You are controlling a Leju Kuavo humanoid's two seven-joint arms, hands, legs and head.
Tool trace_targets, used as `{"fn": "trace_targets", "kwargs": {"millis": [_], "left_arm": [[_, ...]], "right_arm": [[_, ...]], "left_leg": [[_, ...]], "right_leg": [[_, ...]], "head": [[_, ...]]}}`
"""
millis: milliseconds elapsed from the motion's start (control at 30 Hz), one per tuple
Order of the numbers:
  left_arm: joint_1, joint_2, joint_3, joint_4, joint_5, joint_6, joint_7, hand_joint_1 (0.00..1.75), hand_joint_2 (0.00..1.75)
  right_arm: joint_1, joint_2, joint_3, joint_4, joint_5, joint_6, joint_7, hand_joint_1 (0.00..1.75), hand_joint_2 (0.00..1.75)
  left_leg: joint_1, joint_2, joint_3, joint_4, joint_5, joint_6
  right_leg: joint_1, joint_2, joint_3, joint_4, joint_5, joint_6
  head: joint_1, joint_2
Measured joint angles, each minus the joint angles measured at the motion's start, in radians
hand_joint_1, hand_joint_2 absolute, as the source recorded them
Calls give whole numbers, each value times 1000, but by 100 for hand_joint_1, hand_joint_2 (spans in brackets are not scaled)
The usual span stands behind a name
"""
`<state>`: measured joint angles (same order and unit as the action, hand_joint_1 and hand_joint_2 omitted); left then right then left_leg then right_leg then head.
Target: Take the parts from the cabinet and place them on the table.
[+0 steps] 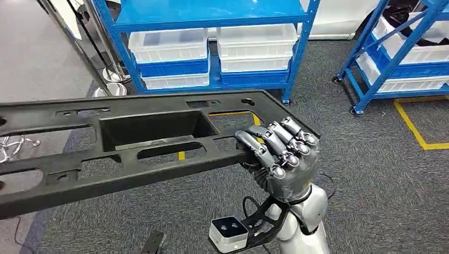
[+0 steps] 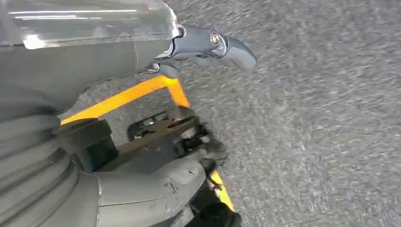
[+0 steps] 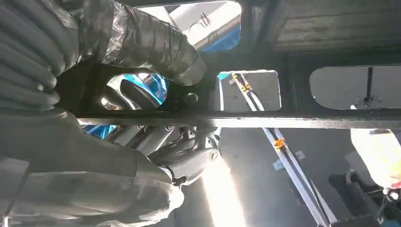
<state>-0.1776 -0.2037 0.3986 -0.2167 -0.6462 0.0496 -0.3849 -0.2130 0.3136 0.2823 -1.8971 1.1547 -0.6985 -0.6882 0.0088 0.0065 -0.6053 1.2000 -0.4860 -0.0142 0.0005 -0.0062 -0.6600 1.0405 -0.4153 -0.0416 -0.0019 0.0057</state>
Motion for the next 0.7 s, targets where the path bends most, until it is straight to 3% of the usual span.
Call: {"fn": "trace_targets", "kwargs": {"millis": [33,67,100,200,233,267,300,333,367,400,433,500,533,567,600,700], "left_arm": [[-2,0,0,0,-2,0,0,0,175],[-4,1,0,0,-3,0,1,0,175],[-5,1,0,0,-5,1,2,0,175],[-1,1,0,0,-12,3,8,0,175],[-3,0,0,0,-13,3,9,0,175],[-5,0,0,0,-14,3,10,0,175],[-8,0,0,0,-15,4,12,0,175],[-9,0,0,0,-17,4,14,0,175],[-8,1,0,0,-19,3,18,0,175],[-8,1,0,0,-24,2,20,0,175],[-8,2,0,0,-24,-2,21,0,175],[-7,1,0,0,-27,-2,24,0,175],[-7,2,-1,0,-29,-2,26,0,175],[-7,2,-1,0,-31,-2,27,0,175],[-7,2,-2,0,-34,-2,28,0,175],[-2,3,-2,0,-35,-2,28,0,175]], "right_arm": [[0,0,0,0,0,0,0,175,175],[0,0,0,0,2,0,0,175,175],[0,0,0,0,5,0,0,175,175],[0,0,0,0,12,0,0,175,175],[0,-1,0,1,12,0,0,175,175],[0,-1,0,1,12,0,0,175,175],[0,-1,0,2,12,0,0,175,175],[0,-1,0,3,13,0,0,175,175],[0,-2,0,4,16,0,0,175,175],[1,-3,0,6,17,0,0,175,175],[2,-3,0,7,16,0,0,175,175],[3,-3,0,8,13,0,0,175,175],[3,-3,0,8,12,0,0,175,175],[2,-3,0,8,12,0,0,175,175],[4,-2,0,8,13,0,0,175,175],[10,-3,0,8,13,0,0,175,175]], "left_leg": [[-3,-1,77,-97,-4,8],[-10,-2,131,-180,-38,15],[-10,-2,148,-218,-49,17],[-14,-1,132,-229,-19,38],[-8,8,127,-236,-2,44],[-7,5,116,-237,10,54],[-8,6,100,-234,22,60],[-8,6,84,-233,32,60],[-9,8,67,-231,44,59],[-9,9,48,-226,55,57],[-9,10,29,-220,65,55],[-6,10,-5,-203,78,48],[-5,10,-21,-191,82,42],[-7,9,-36,-181,86,36],[-9,8,-45,-169,90,30],[-3,8,-57,-173,117,7]], "right_leg": [[0,0,-6,2,9,2],[4,0,-10,3,16,8],[0,-2,-11,2,25,15],[-2,-3,-10,-15,57,37],[-6,0,-17,-3,35,40],[-6,3,-32,27,-18,44],[-8,3,-51,91,-86,47],[-10,4,-70,163,-139,51],[-13,4,-84,235,-171,55],[-15,4,-87,283,-164,59],[-18,4,-70,286,-132,63],[-25,3,14,194,-66,66],[-29,2,78,113,-60,68],[-28,2,118,44,-113,69],[-19,8,134,4,-124,61],[-13,6,112,6,-104,34]], "head": [[0,0],[0,0],[0,0],[0,0],[0,0],[1,0],[0,0],[1,0],[1,0],[0,0],[1,0],[0,0],[1,0],[0,0],[0,0],[0,0]]}}
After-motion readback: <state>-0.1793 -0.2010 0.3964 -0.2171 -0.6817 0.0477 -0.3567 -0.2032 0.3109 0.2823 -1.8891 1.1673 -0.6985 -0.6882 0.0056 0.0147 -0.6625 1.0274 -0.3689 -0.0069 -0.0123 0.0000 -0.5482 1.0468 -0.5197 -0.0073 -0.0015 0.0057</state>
